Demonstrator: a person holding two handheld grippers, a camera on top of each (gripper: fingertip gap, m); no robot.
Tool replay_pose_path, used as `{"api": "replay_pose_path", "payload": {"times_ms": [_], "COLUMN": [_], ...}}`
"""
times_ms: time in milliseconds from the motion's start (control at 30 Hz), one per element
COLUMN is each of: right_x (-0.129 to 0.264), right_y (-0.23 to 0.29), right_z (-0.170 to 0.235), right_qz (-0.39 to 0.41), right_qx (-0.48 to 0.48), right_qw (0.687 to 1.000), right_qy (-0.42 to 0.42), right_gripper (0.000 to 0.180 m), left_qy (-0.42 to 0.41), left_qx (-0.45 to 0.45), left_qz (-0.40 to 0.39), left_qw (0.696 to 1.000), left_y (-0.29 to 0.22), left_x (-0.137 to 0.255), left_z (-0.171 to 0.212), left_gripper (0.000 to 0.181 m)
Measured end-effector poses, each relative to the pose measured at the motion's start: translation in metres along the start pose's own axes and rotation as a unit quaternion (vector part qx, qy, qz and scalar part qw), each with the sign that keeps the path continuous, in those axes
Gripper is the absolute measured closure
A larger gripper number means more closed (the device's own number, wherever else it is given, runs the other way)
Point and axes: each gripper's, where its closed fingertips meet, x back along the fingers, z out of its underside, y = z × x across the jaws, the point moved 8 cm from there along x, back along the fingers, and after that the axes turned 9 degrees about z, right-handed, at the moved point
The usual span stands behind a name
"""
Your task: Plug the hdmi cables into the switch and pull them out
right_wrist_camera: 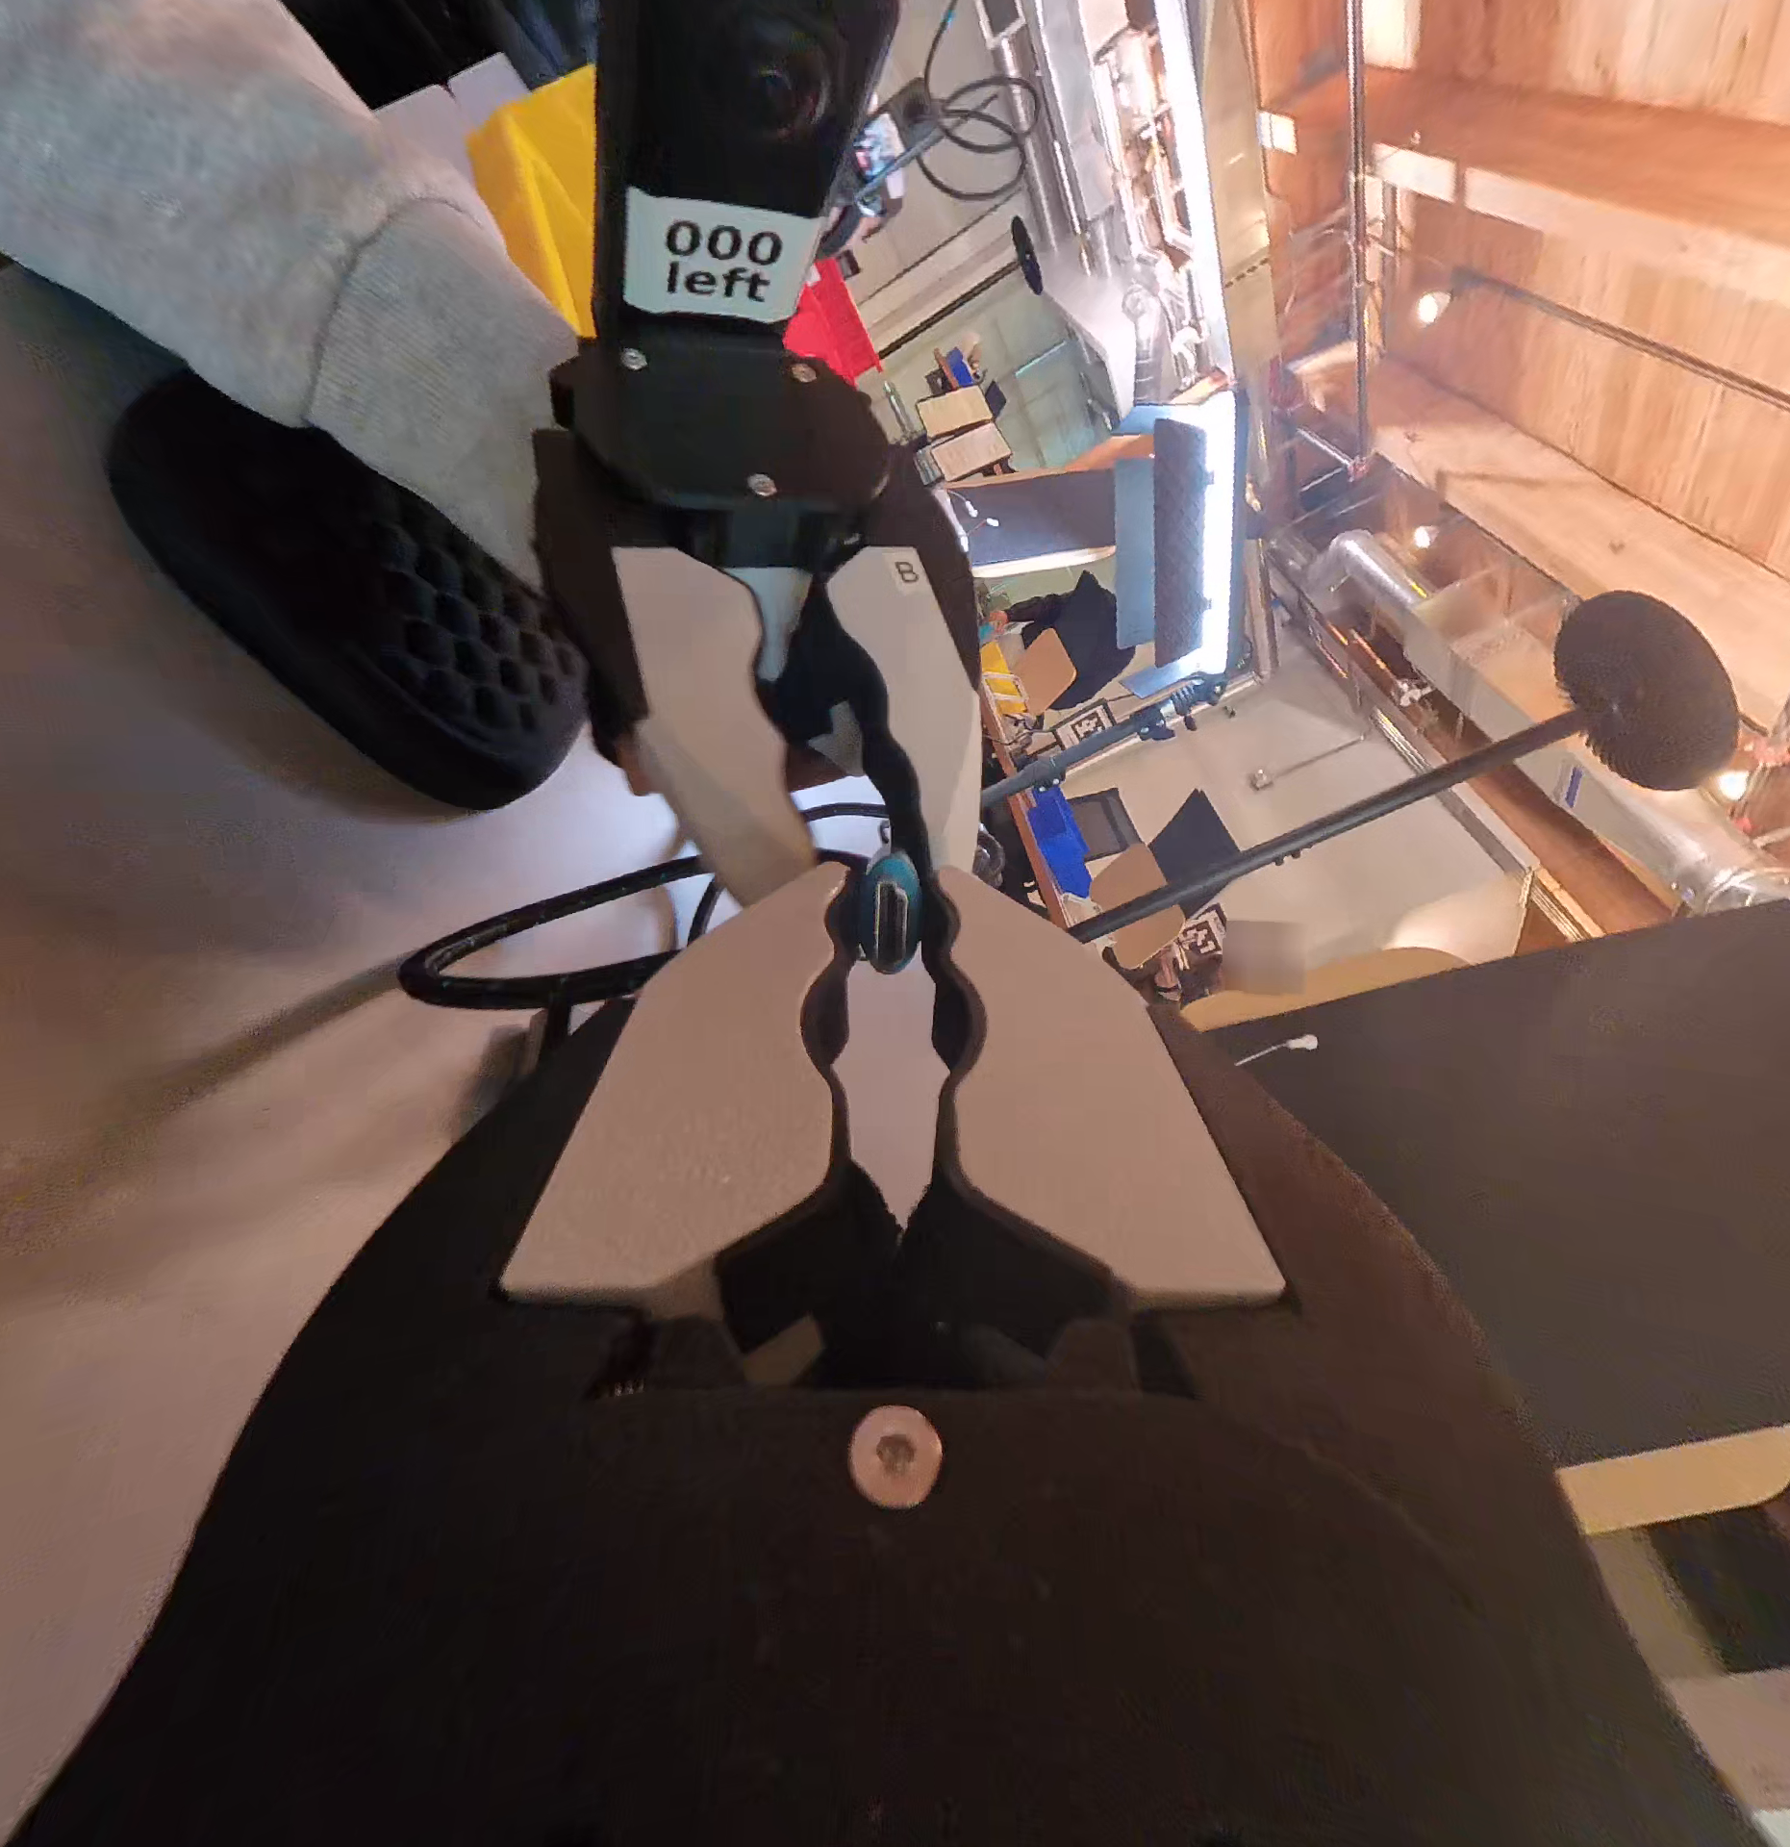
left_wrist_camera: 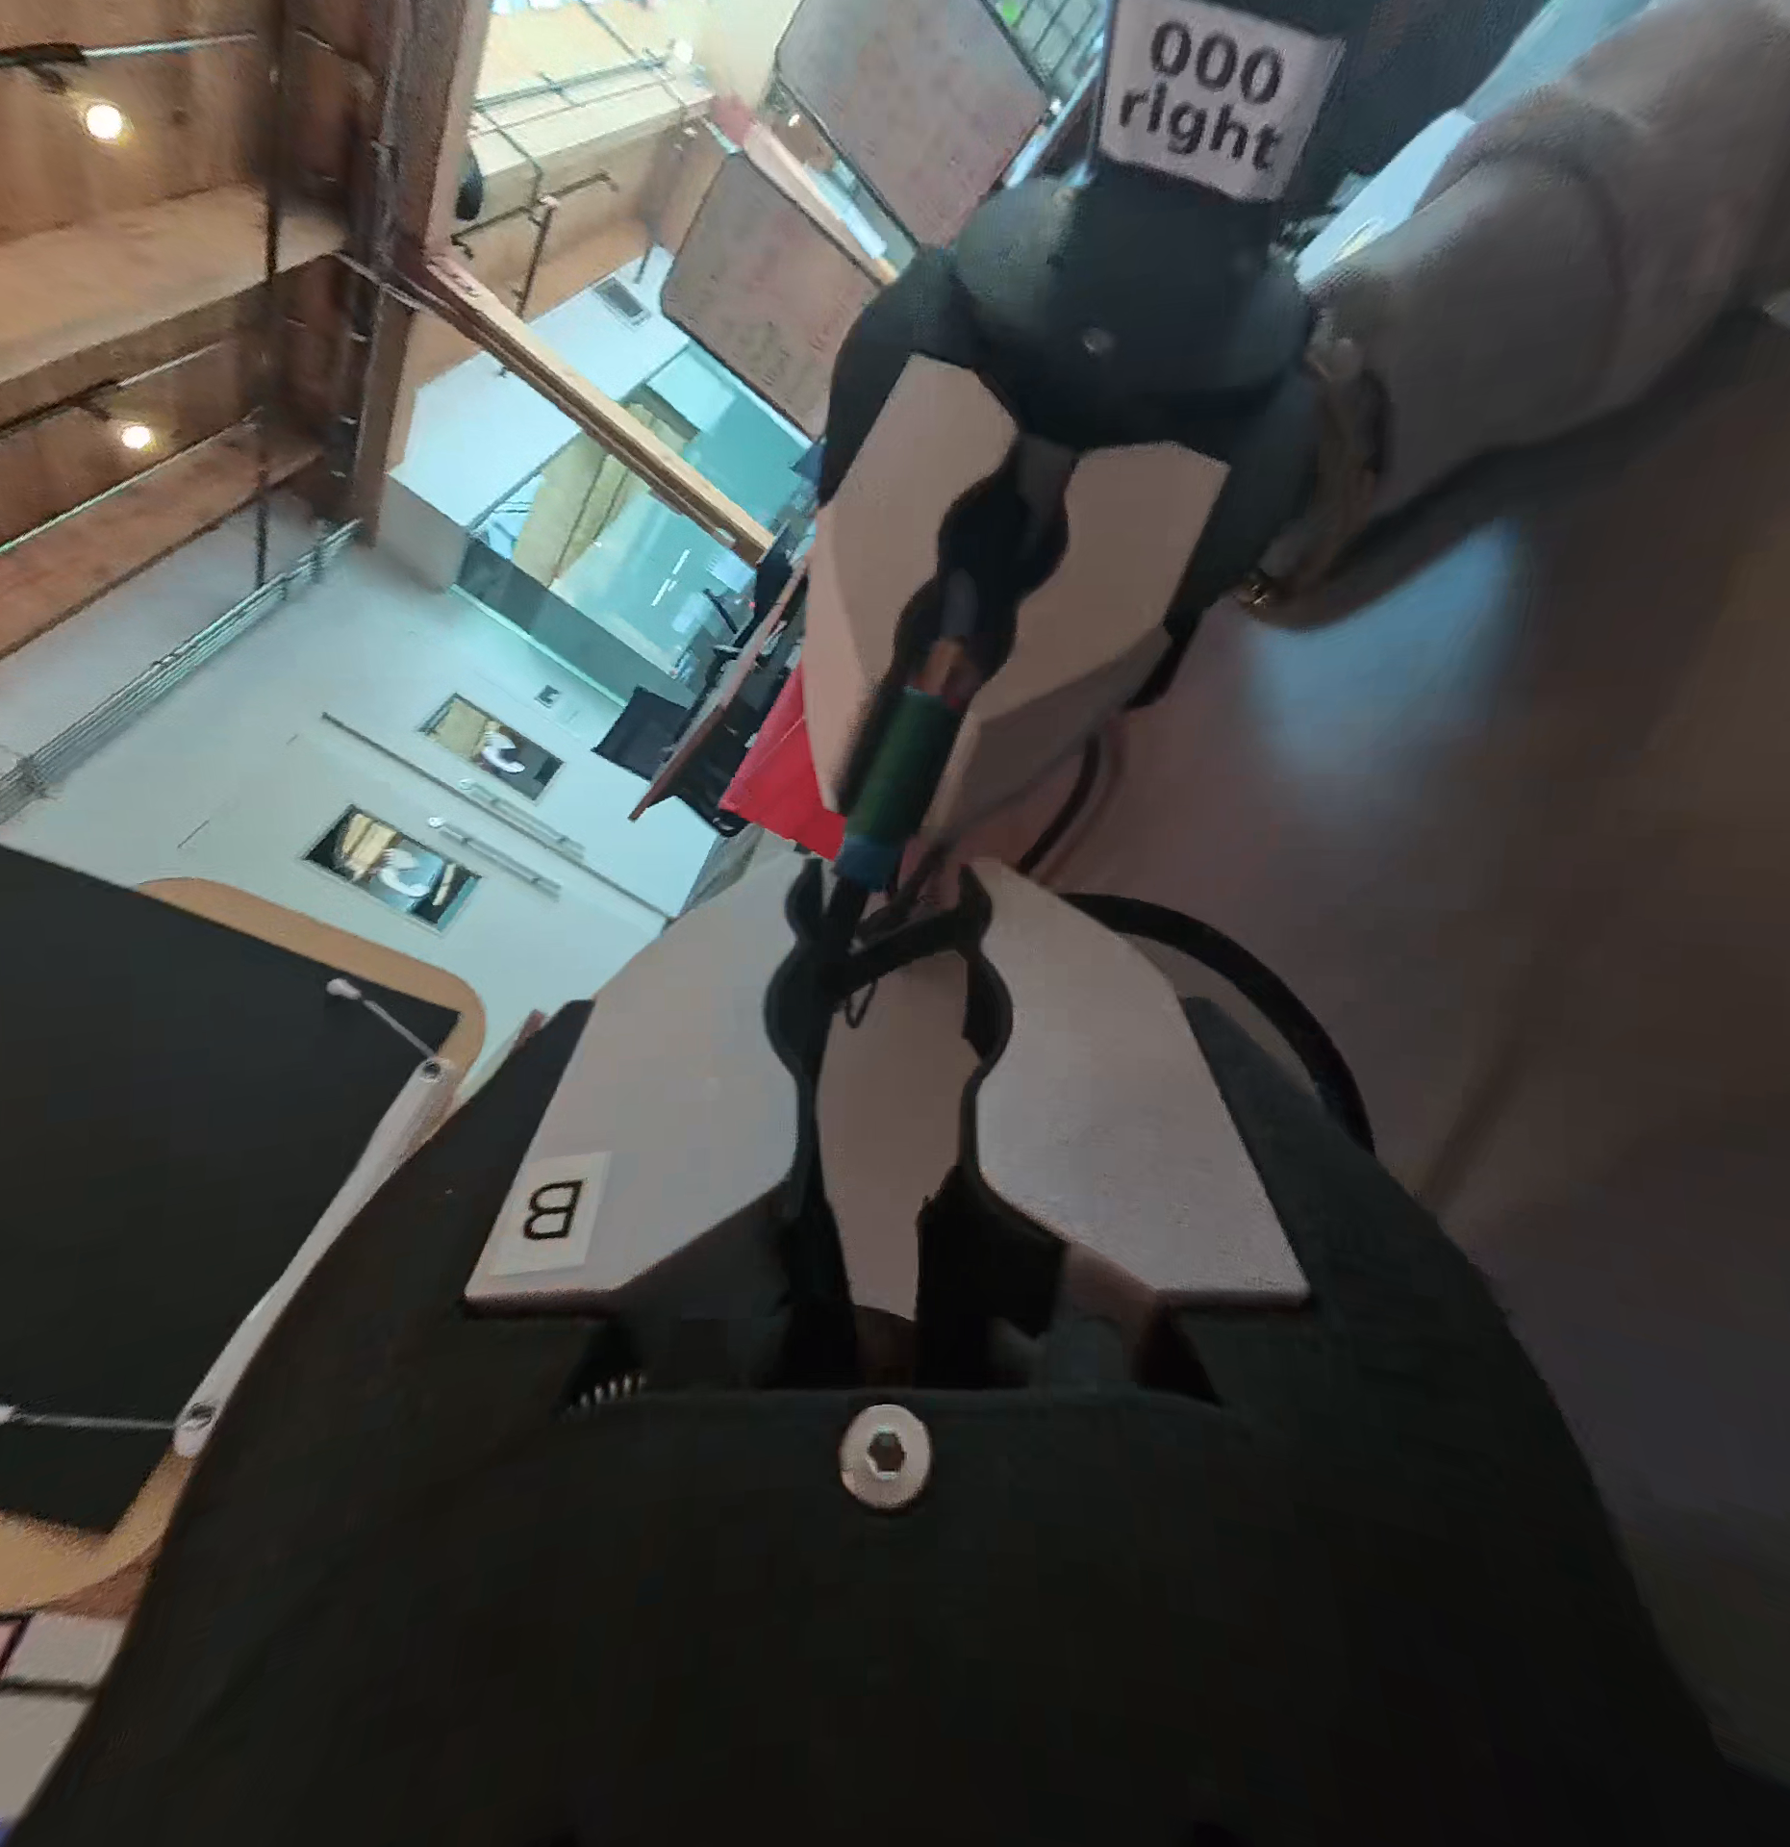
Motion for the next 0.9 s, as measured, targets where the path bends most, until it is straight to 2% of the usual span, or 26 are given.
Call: {"api": "replay_pose_path", "payload": {"times_ms": [33, 67, 200, 333, 567, 600, 633, 667, 700, 733, 800, 867, 900], "right_x": [0.000, -0.001, -0.002, 0.003, 0.020, 0.026, 0.036, 0.048, 0.059, 0.066, 0.066, 0.058, 0.053], "right_y": [0.001, 0.002, 0.002, -0.004, -0.033, -0.041, -0.053, -0.067, -0.079, -0.087, -0.089, -0.084, -0.081], "right_z": [-0.001, -0.002, -0.005, -0.008, -0.010, -0.012, -0.015, -0.018, -0.020, -0.019, -0.014, -0.005, -0.001], "right_qz": [-0.002, -0.002, -0.001, 0.001, 0.047, 0.066, 0.096, 0.126, 0.149, 0.163, 0.163, 0.146, 0.131], "right_qx": [0.005, 0.011, 0.026, 0.025, -0.015, -0.032, -0.058, -0.097, -0.137, -0.158, -0.167, -0.174, -0.179], "right_qw": [1.000, 1.000, 1.000, 1.000, 0.999, 0.997, 0.993, 0.985, 0.975, 0.968, 0.969, 0.972, 0.974], "right_qy": [0.000, 0.003, 0.017, 0.013, 0.008, -0.002, -0.029, -0.062, -0.090, -0.103, -0.087, -0.056, -0.040], "right_gripper": [0.168, 0.168, 0.168, 0.168, 0.168, 0.168, 0.169, 0.169, 0.169, 0.169, 0.169, 0.169, 0.169], "left_qy": [0.007, 0.012, 0.007, 0.057, 0.077, 0.097, 0.179, 0.221, 0.178, 0.098, -0.005, -0.055, -0.074], "left_qx": [-0.005, -0.005, 0.036, 0.030, 0.116, 0.131, 0.129, 0.119, 0.141, 0.176, 0.205, 0.183, 0.173], "left_qz": [-0.017, -0.018, -0.001, -0.033, -0.079, -0.112, -0.164, -0.162, -0.145, -0.134, -0.153, -0.180, -0.180], "left_qw": [1.000, 1.000, 0.999, 0.997, 0.987, 0.980, 0.961, 0.954, 0.963, 0.970, 0.967, 0.965, 0.966], "left_y": [0.002, 0.003, 0.006, 0.011, 0.031, 0.037, 0.045, 0.045, 0.044, 0.045, 0.053, 0.057, 0.055], "left_x": [0.000, 0.001, 0.004, 0.012, 0.030, 0.036, 0.048, 0.058, 0.060, 0.059, 0.061, 0.064, 0.064], "left_z": [0.000, 0.001, 0.003, 0.015, 0.029, 0.035, 0.051, 0.064, 0.064, 0.053, 0.034, 0.023, 0.020], "left_gripper": [0.168, 0.169, 0.168, 0.173, 0.174, 0.175, 0.177, 0.179, 0.180, 0.181, 0.180, 0.158, 0.156]}}
